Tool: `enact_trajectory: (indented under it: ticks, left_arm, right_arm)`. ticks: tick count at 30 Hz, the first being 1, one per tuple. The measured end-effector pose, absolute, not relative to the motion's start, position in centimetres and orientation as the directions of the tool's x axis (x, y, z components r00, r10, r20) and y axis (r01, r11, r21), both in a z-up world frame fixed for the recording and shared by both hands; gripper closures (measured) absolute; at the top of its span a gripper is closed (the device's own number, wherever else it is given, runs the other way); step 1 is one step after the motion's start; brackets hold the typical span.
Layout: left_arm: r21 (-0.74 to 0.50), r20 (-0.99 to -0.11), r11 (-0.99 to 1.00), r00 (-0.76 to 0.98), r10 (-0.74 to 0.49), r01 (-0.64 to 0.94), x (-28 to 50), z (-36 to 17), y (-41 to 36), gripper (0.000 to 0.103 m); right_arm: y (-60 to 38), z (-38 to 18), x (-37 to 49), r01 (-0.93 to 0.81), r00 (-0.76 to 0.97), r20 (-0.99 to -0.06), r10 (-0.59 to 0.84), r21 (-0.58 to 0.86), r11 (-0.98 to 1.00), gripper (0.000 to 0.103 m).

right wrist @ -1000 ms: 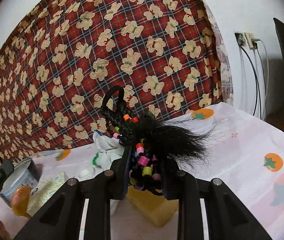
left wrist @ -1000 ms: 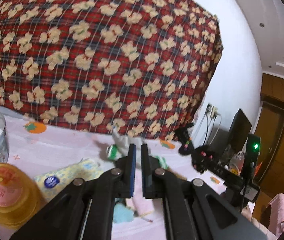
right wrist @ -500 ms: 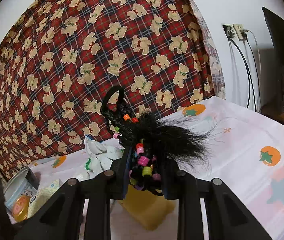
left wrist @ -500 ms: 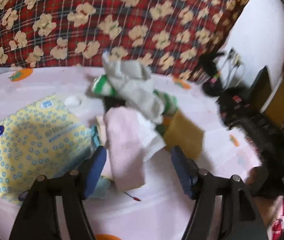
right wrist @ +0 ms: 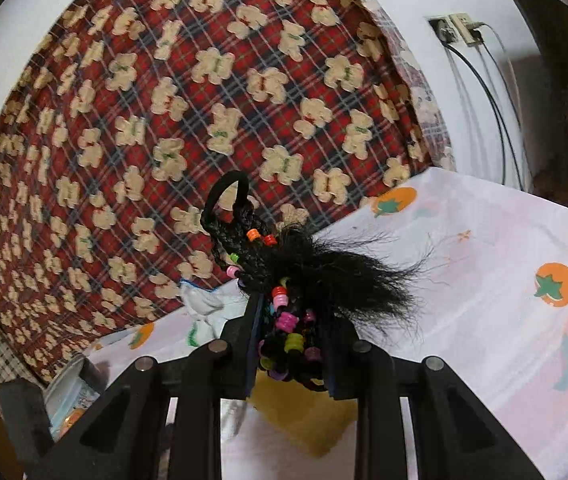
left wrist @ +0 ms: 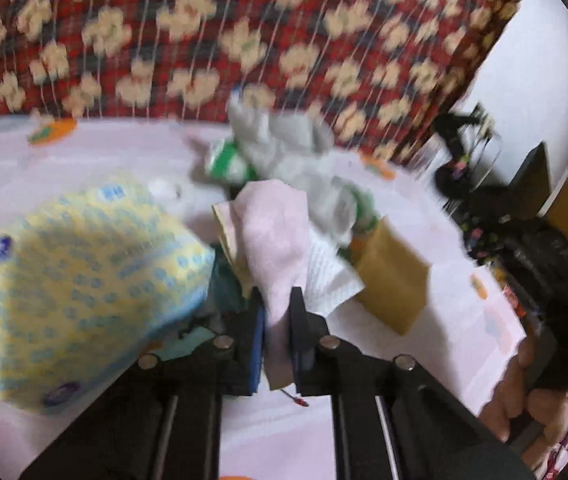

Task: Organize soft objects
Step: 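Carry the hair tie with the right tool while the left tool carries the towel over the metal tin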

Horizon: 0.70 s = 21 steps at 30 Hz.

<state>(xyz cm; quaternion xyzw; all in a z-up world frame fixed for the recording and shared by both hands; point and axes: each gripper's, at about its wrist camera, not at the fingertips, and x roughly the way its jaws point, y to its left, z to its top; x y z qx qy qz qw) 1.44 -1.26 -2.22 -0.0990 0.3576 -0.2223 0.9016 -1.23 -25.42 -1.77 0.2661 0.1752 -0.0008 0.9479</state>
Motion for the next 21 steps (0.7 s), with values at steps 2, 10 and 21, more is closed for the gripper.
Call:
enact_trajectory:
  ticks: [2, 10, 21]
  left_arm:
    - [-0.36, -0.522, 0.858, 0.683, -0.51, 0.366, 0.4, -0.9, -0.5, 0.094]
    - [-0.322, -0.321, 0.852, 0.799, -0.508, 0.413, -2.5, 2.9, 2.9, 0.094]
    - [-0.271, -0.252, 0.907, 0.886, -0.389, 0.322, -3.7, 4.7, 10.1, 0.094]
  right_arm:
    - [-25.1, -1.4, -1.6, 0.07, 0.947, -0.307, 0.1, 0.498, 0.865, 0.076]
    - [-23.0, -0.1, -3.3, 0.017, 0.972, -0.219, 0.08, 0.411, 0.911, 0.076]
    - [-15.7, 0.8, -5.1, -0.094, 0.966, -0.183, 0.18, 0.402, 0.911, 0.076]
